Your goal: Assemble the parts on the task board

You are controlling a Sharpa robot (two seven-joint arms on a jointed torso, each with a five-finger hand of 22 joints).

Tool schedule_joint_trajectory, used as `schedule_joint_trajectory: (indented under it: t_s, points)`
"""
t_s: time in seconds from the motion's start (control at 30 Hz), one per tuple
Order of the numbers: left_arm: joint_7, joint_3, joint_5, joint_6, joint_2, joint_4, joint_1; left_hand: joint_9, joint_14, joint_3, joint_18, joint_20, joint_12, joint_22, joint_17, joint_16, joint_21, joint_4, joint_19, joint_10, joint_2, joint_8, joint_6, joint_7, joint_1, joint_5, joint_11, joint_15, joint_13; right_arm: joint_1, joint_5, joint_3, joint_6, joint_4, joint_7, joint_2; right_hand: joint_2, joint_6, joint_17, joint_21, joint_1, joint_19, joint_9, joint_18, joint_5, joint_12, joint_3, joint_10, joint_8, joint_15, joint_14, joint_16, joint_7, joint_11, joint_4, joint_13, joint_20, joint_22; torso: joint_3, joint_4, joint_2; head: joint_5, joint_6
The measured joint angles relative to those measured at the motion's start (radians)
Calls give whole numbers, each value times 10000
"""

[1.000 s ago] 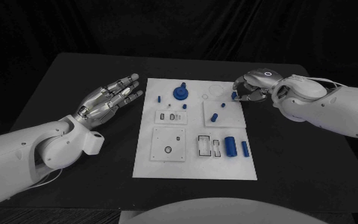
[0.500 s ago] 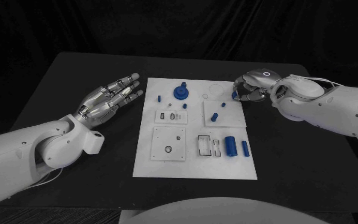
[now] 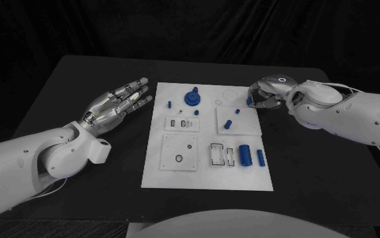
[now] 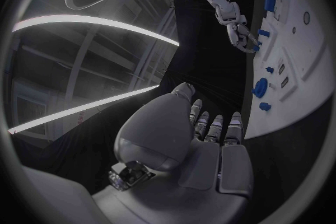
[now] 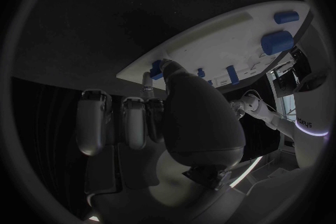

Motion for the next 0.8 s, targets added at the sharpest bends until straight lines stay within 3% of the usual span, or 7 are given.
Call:
schedule_joint_trajectory:
  t_s: [0.17, 0.4, 0.6, 0.8]
  points:
    - [-3, 0, 0, 6, 0, 0, 0, 0, 0, 0, 0, 0, 0, 0, 0, 0, 0, 0, 0, 0, 0, 0, 0, 0, 0, 0, 0, 0, 0, -29, 0, 1, 25, -13, -1, 23, 40, 77, 0, 0, 40, 0, 21, 0, 231, 0, 29, 0, 66, 0, 0, 0, -34, 0, -29, 6, 0, -1, 0, 1, 0, 3, 38]
    - [-6, 0, 0, 11, 1, -2, -1, 0, 0, 8, 0, 0, 0, 0, 0, 0, 0, 8, 0, 0, 0, 0, 0, 0, 0, 0, 0, 0, 0, -37, 2, 1, 19, -17, 8, 37, 40, 164, 0, 0, 39, 0, 26, -1, 344, 0, 57, 0, 114, 0, 0, 0, -53, 0, 0, 5, 0, -1, 0, -7, 2, 39, 198]
    - [-10, 0, 0, 14, 1, -4, -1, 0, 0, 28, 0, 0, 0, 0, 0, 0, 0, 29, 0, 0, 0, 0, 0, 0, 0, 0, 0, 0, 0, -40, 2, 1, 7, -20, 10, 50, 40, 200, -1, 0, 39, 0, 25, 0, 469, 0, 84, 0, 114, 0, 0, -40, -88, 0, 27, 4, 0, -2, 0, -9, 2, 40, 209]
    - [-14, 0, 0, 16, -15, -4, -1, 0, 0, 28, 0, 0, 0, 1, 0, 0, 0, 29, 0, 0, 0, 0, 0, 0, 0, 0, 0, 0, 0, -42, 2, 1, -13, -13, 10, 61, 96, 200, -1, 0, -18, 0, 24, 0, 616, 0, 112, 0, 114, 0, 0, -40, -88, 0, 0, 3, 0, -3, 0, -10, 3, 41, 144]
